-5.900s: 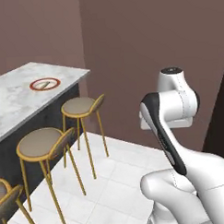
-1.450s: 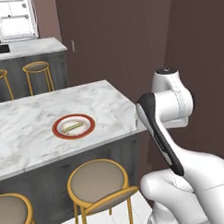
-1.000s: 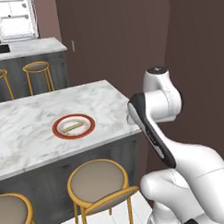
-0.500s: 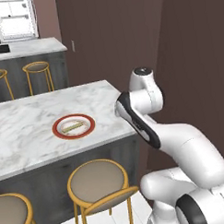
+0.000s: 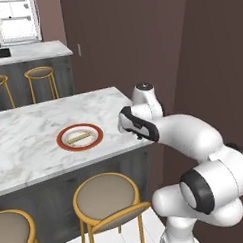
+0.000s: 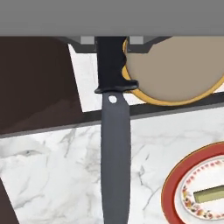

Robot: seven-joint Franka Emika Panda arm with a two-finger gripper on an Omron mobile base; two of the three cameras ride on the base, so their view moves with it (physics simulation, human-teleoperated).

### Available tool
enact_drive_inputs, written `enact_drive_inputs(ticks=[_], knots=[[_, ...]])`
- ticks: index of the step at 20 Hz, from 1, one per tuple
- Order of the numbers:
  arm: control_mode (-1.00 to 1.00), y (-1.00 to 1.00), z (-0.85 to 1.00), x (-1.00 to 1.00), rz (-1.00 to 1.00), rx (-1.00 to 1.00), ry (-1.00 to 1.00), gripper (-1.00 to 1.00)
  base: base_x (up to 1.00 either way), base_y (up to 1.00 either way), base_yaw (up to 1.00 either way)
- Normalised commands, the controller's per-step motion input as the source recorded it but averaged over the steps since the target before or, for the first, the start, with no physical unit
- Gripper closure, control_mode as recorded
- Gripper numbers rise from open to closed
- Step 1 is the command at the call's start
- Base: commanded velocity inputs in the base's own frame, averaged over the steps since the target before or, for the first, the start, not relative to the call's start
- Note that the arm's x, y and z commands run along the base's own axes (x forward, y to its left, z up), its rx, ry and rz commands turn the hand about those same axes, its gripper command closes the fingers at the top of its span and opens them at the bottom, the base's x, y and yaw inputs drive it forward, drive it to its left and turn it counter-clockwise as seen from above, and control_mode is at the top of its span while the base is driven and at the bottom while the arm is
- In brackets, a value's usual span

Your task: Retrieve the butter from the fridge and place it on a plate on the dining table. Then retrieve the butter knife by the fridge and place it near the plate.

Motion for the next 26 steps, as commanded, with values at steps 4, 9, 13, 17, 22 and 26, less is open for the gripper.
enact_drive_inputs(ticks=[4,9,13,17,22,26], knots=[[-1.0,0.24,-0.35,0.66,0.01,0.0,0.12,1.0,0.0,0.0,0.0],[-1.0,0.27,-0.22,0.65,0.0,0.0,0.17,1.0,0.0,0.0,0.0],[-1.0,0.29,-0.08,0.54,-0.02,-0.02,0.09,1.0,0.0,0.0,0.0],[-1.0,0.14,-0.1,0.51,-0.05,-0.05,0.01,1.0,0.0,0.0,0.0],[-1.0,0.0,-0.32,0.49,-0.01,-0.05,-0.01,1.0,0.0,0.0,0.0],[-1.0,0.0,-0.42,0.44,-0.02,-0.07,-0.04,1.0,0.0,0.0,0.0]])
